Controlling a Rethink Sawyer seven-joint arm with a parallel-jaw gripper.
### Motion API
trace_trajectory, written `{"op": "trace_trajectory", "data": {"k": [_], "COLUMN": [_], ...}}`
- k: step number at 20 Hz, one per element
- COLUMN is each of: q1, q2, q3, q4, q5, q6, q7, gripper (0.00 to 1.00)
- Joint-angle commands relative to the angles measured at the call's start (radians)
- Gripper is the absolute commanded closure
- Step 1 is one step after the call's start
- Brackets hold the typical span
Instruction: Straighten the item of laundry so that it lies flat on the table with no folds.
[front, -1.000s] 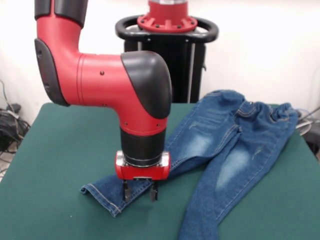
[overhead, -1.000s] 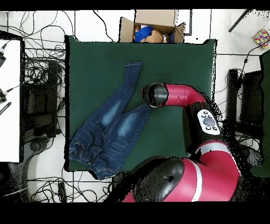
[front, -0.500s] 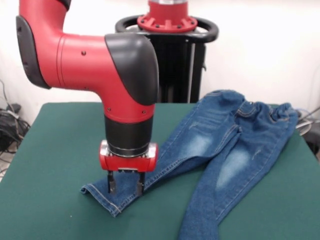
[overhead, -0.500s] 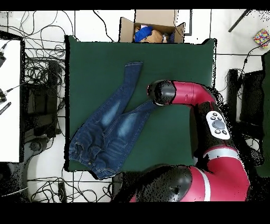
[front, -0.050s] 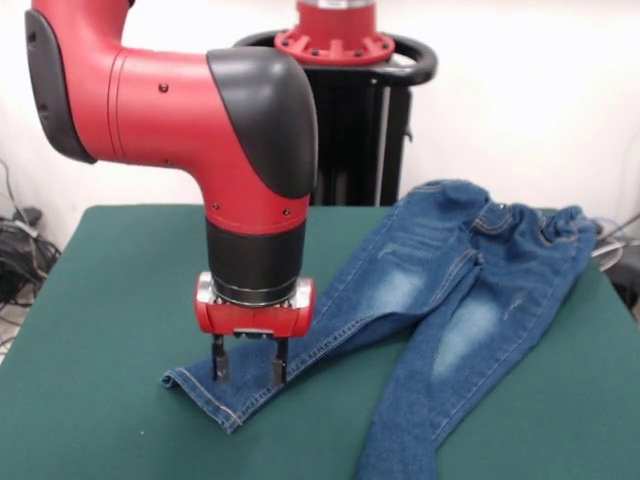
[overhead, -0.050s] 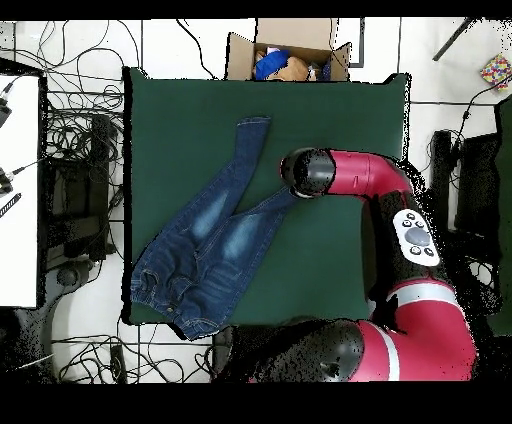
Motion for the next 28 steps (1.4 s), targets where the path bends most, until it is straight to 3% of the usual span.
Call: {"op": "trace_trajectory", "data": {"k": [1, 14, 24, 25, 28], "q1": [0.019, -0.053, -0.048, -0.065, -0.071], "q2": [0.074, 0.264, 0.324, 0.326, 0.326], "q3": [0.083, 0.115, 0.137, 0.157, 0.165], "q4": [0.013, -0.065, -0.128, -0.117, -0.113], "q5": [-0.091, -0.181, -0.205, -0.216, -0.218], "q6": [-0.012, -0.117, -0.156, -0.186, -0.187], "q7": [-0.154, -0.172, -0.168, -0.178, -0.185], "gripper": [0.00, 0.00, 0.00, 1.00, 1.00]}}
